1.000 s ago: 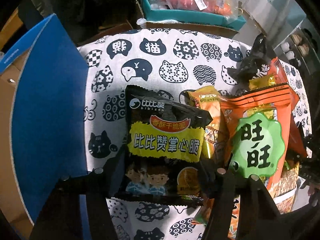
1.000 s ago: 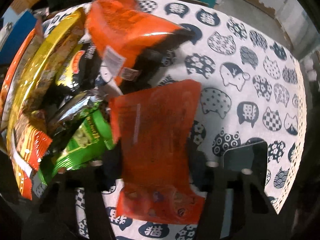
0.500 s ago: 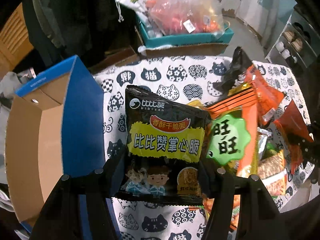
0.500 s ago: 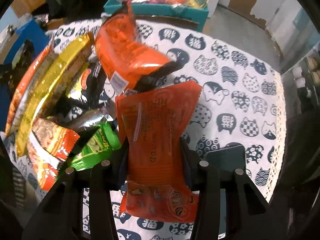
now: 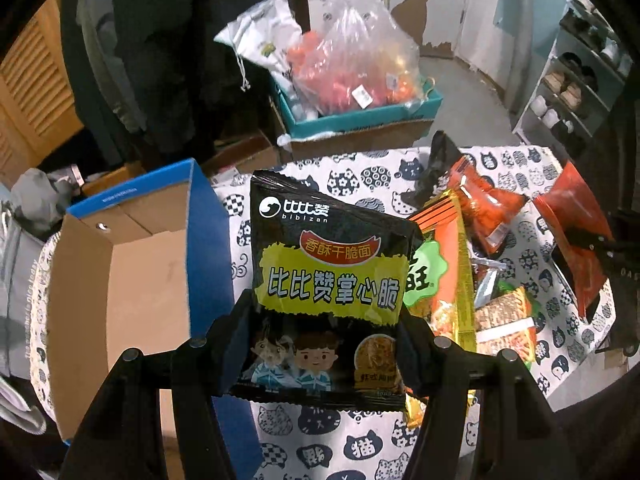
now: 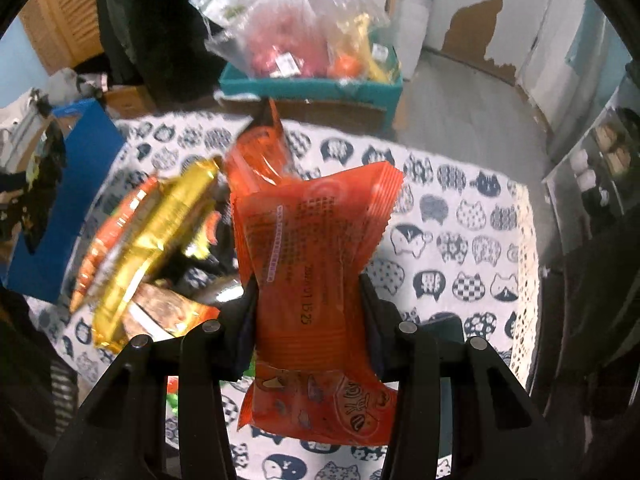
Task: Organize snacks
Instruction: 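Lift both held bags and carry them over the cardboard box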
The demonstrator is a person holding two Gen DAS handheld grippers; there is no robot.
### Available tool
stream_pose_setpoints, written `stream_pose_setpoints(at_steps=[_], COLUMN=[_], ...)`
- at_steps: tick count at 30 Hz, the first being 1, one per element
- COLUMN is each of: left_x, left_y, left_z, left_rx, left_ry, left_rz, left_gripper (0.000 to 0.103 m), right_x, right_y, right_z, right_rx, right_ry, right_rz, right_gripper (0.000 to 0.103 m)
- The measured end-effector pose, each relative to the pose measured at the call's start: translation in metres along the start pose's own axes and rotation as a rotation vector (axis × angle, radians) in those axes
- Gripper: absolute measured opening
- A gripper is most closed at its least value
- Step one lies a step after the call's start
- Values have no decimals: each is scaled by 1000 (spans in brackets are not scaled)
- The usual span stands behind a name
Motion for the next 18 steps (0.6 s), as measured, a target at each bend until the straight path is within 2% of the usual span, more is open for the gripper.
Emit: stream_pose_setpoints(at_steps=[9,18], left_x=[-7,-29], left_y=[-30,-48], left_z=[0,-8], left_rx=[46,77], left_ry=[-9,-26], left_rz=[-2,24], left_gripper=[64,64], right_x=[-24,-67], right_y=[-32,-54], right_z=[23,45], right_rx=[84,142], right_ry=[-8,-51], right_rz=[42,106], right_gripper=[43,43])
Point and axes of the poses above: each gripper's, at about its wrist camera, not at the fingertips, and y roughly the way its jaws point, x to its right, z to its top, the point moved 7 cm from there along y, roughly the way its jaws point, and after that the axes turned 12 degrees about -z, right-handed, at the moved point
